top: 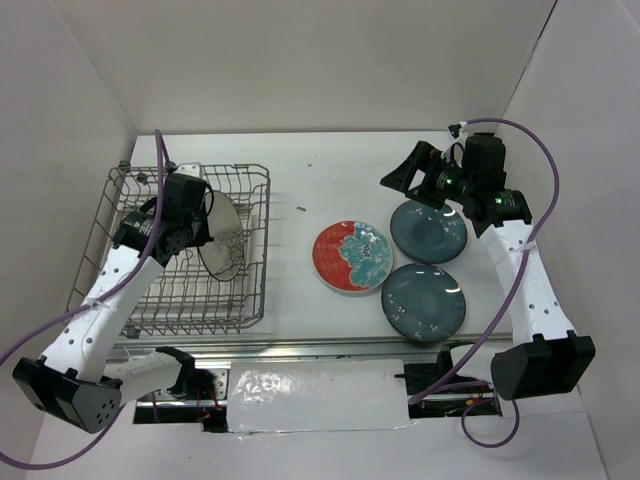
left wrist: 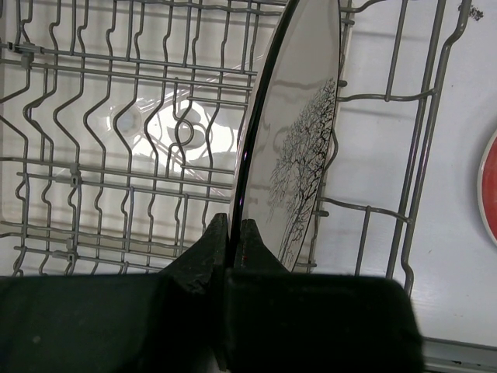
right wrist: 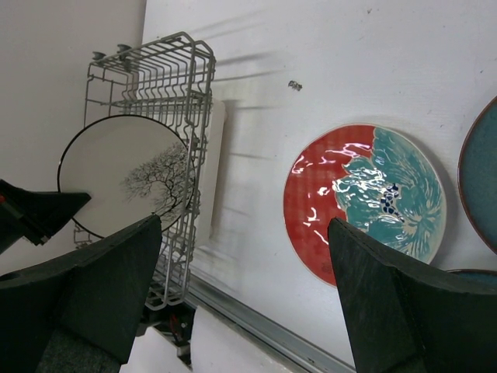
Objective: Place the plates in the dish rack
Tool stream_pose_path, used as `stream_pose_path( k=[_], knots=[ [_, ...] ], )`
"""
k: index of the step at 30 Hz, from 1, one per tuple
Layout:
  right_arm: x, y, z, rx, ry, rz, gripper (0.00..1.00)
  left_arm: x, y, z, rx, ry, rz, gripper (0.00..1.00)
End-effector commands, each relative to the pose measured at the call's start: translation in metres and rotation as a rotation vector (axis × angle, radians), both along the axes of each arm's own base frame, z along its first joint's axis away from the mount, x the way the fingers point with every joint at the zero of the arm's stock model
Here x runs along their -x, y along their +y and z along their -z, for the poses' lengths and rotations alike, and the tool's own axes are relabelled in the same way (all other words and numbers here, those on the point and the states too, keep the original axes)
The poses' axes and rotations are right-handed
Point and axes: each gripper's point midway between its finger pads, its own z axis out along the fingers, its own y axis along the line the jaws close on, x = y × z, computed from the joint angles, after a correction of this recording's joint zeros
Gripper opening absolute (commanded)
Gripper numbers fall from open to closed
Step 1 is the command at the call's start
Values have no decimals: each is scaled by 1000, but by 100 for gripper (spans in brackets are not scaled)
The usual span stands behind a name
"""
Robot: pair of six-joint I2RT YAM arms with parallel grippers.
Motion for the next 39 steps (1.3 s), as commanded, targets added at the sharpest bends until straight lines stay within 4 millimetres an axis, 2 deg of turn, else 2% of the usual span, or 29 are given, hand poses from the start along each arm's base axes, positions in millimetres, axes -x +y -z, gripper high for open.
stream_pose_path(
  k=[1, 14, 24, 25, 26, 27, 29, 33, 34, 35, 39],
  knots=[
    [3, -1, -3, 14, -26, -6, 94, -19, -2, -27, 24, -131, -58, 0],
    [2, 0, -5, 5, -23, -6, 94, -25, 1, -13, -79, -97, -114, 0],
    [0, 0, -3, 1, -18, -7, 95, -26, -4, -9, -74, -67, -98, 1],
    [0, 1, -2, -1, -12, -7, 95, -22, -3, -7, -79, -40, -103, 7],
    [0, 1, -2, -2, -15, -7, 94, -20, -3, -6, -75, -30, -106, 19],
    [-1, 1, -2, -4, -13, -8, 94, -18, -3, -4, -74, -22, -109, 22],
    [-1, 1, -2, -7, -11, -6, 94, -15, -1, -1, -78, -10, -111, 35],
    [-1, 1, -1, -9, -10, -3, 94, -11, -2, 0, -71, -23, -80, 47],
    [-1, 1, -1, -10, -9, -3, 94, -12, -3, -5, -58, -51, -73, 51],
    [-1, 1, 0, -12, -5, -3, 94, -12, -3, -6, -61, -58, -62, 57],
    [-1, 2, 0, -16, -2, -4, 94, -14, -5, -12, -55, -89, -38, 72]
  ],
)
